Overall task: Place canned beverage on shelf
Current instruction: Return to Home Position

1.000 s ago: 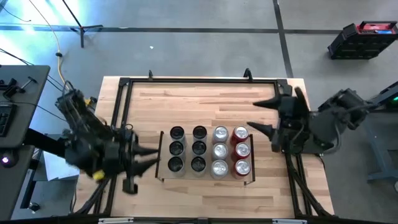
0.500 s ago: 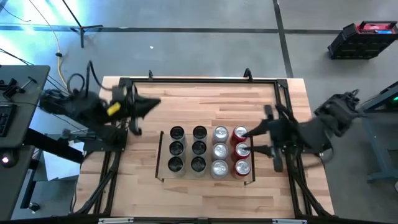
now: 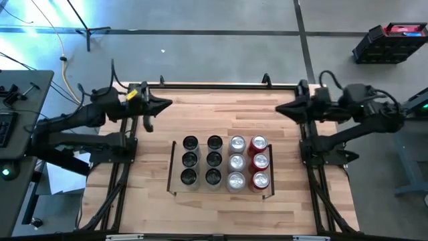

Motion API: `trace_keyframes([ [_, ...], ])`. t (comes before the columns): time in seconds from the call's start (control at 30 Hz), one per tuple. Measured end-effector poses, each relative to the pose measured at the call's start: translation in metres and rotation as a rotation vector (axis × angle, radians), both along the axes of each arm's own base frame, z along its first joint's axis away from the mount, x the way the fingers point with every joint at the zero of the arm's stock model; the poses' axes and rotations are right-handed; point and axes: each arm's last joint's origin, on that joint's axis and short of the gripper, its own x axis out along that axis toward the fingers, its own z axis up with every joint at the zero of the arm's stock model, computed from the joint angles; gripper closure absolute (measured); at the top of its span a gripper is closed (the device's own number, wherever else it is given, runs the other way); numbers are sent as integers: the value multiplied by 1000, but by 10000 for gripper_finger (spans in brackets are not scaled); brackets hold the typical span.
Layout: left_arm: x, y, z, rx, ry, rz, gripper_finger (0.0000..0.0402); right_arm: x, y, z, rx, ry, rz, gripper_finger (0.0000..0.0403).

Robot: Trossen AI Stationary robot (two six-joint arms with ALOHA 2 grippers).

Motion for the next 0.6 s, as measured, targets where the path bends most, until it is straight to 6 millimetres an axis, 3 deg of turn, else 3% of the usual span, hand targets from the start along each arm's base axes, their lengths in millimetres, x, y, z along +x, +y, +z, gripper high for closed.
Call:
trace_keyframes([
  [0.17,-18,5,-29,-32,25,-156,401,-34,-11,-26,19,-85,-108,392],
  [0.33,-29,5,-53,-227,36,-102,401,-64,-21,-55,55,-25,-310,392],
  [0.47,-31,4,-70,-268,116,-97,401,-72,-23,-78,207,-28,-297,391],
  [0.6,-29,5,-83,-261,177,-94,401,-72,-23,-102,163,-10,-331,391],
])
